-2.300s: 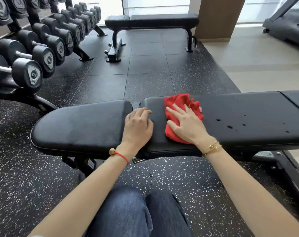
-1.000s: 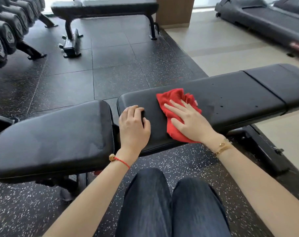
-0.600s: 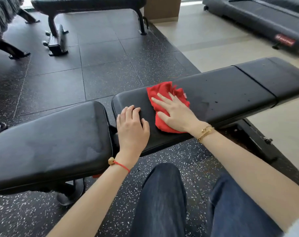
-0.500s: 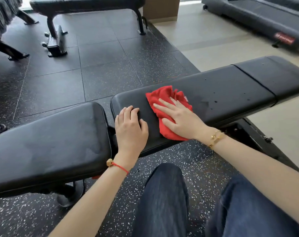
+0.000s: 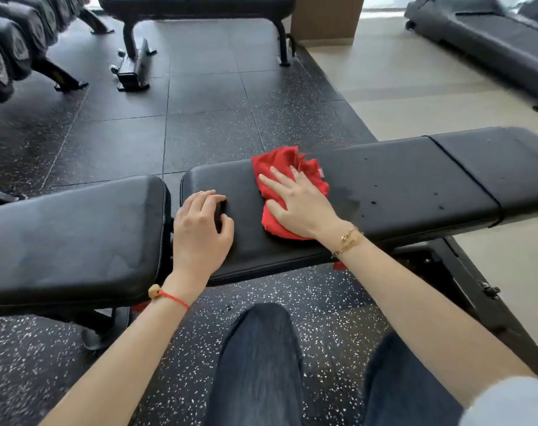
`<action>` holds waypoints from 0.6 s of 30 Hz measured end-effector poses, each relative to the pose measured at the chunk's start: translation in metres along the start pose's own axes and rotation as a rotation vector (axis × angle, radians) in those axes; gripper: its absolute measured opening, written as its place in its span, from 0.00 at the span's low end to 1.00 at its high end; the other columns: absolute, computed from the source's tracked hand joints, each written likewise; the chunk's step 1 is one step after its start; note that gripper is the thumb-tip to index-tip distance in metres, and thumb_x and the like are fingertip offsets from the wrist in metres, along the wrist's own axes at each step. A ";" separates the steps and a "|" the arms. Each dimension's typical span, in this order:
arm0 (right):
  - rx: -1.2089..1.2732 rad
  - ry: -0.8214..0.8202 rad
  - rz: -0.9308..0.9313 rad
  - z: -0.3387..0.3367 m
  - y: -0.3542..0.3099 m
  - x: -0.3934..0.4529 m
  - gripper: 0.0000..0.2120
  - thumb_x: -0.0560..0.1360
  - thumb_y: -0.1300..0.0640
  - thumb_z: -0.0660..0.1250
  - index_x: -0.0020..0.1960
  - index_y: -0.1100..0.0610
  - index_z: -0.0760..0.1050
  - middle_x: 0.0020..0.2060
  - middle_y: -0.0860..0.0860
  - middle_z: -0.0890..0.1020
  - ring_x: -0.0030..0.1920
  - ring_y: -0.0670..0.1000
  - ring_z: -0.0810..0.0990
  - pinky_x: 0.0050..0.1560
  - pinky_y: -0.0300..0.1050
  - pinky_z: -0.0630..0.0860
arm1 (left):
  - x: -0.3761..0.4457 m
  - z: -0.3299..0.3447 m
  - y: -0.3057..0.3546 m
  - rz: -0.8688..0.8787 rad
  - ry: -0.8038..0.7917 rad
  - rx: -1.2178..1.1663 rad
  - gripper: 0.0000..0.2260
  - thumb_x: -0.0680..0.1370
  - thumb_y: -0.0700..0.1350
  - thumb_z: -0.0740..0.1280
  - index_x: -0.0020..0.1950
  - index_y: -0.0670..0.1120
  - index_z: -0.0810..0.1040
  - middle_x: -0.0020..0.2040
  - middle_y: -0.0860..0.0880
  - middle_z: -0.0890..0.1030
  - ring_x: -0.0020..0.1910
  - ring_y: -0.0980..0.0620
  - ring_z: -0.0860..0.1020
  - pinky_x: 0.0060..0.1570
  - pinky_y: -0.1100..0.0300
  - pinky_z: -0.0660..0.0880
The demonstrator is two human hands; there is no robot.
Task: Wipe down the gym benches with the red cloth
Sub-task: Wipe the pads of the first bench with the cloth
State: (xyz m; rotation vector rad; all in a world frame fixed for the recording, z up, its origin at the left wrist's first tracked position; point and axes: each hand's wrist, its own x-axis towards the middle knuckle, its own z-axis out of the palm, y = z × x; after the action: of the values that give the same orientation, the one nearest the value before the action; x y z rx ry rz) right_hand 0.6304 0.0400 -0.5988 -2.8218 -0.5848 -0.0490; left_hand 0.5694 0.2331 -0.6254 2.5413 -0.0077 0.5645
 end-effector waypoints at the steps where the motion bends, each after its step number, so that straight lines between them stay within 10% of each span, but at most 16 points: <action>1: 0.018 0.002 -0.060 0.000 0.000 -0.014 0.26 0.79 0.51 0.58 0.76 0.46 0.60 0.77 0.48 0.59 0.77 0.58 0.53 0.78 0.51 0.45 | 0.000 0.000 0.000 -0.001 0.004 0.002 0.13 0.75 0.40 0.66 0.59 0.42 0.79 0.62 0.45 0.79 0.66 0.45 0.73 0.67 0.47 0.69; 12: -0.008 0.011 0.119 -0.026 0.096 -0.003 0.26 0.79 0.54 0.55 0.77 0.49 0.59 0.78 0.50 0.57 0.77 0.60 0.53 0.78 0.52 0.45 | 0.004 0.001 0.028 -0.094 -0.075 0.193 0.15 0.75 0.37 0.63 0.62 0.41 0.76 0.64 0.43 0.78 0.66 0.43 0.73 0.69 0.47 0.66; 18: 0.013 -0.019 -0.089 -0.022 0.075 -0.020 0.26 0.79 0.53 0.56 0.77 0.48 0.58 0.78 0.49 0.57 0.77 0.60 0.52 0.77 0.50 0.43 | 0.006 0.028 0.076 -0.105 -0.012 0.131 0.14 0.77 0.40 0.63 0.62 0.42 0.77 0.61 0.44 0.79 0.64 0.43 0.74 0.68 0.47 0.67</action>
State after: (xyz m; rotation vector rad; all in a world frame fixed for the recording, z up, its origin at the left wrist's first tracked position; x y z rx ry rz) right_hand 0.6419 -0.0395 -0.5977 -2.7854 -0.7126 -0.0350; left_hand 0.5772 0.1549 -0.6069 2.6531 0.1627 0.5242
